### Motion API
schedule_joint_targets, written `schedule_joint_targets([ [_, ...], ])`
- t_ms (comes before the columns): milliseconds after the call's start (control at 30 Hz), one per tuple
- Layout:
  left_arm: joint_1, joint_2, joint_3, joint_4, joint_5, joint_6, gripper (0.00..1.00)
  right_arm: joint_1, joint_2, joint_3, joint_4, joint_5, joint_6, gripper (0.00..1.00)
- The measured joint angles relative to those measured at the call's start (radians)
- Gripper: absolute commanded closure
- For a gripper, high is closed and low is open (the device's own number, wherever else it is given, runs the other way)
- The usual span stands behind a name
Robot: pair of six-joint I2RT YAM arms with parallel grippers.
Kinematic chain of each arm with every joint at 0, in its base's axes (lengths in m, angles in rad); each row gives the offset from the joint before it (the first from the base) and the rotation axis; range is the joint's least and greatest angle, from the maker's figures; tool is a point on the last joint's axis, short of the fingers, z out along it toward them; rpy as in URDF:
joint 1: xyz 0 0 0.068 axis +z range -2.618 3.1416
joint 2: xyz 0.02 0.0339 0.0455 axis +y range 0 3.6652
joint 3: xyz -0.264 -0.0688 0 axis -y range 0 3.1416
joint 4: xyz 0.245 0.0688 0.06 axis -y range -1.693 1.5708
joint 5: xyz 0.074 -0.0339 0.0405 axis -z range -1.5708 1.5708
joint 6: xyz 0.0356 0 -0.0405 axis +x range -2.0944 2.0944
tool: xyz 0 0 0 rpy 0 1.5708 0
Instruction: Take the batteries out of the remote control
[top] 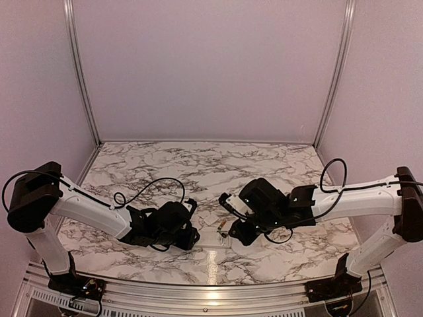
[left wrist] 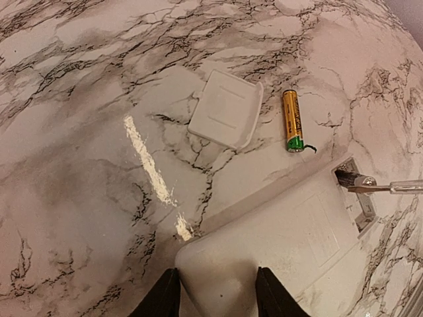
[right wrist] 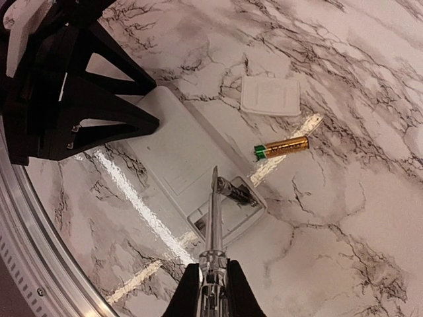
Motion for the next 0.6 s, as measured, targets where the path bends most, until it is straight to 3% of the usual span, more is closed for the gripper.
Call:
schedule_joint_targets([
  [600, 0.000, 0.000, 0.000, 0.000, 0.000, 0.000, 0.59, -0.001, 0.036, 0.005, 0.006, 0.086, -0.018, 1.00],
])
